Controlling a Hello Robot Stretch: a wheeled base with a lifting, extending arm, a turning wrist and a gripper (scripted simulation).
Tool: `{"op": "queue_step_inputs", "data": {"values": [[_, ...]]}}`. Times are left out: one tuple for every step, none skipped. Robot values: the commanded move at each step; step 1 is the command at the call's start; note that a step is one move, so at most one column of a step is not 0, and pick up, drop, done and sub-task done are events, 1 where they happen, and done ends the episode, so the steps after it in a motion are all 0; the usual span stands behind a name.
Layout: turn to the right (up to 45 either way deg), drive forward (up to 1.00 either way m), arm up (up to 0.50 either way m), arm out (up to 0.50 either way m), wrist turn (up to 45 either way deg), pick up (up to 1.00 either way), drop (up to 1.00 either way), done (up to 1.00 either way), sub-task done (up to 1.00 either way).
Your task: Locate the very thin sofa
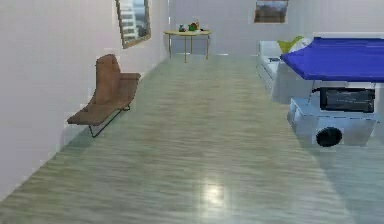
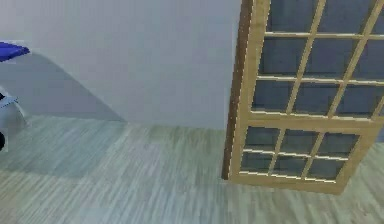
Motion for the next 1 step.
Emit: {"op": "queue_step_inputs", "data": {"values": [[-30.0,0.0,0.0,0.0,0.0,0.0,0.0,0.0,0.0]]}}
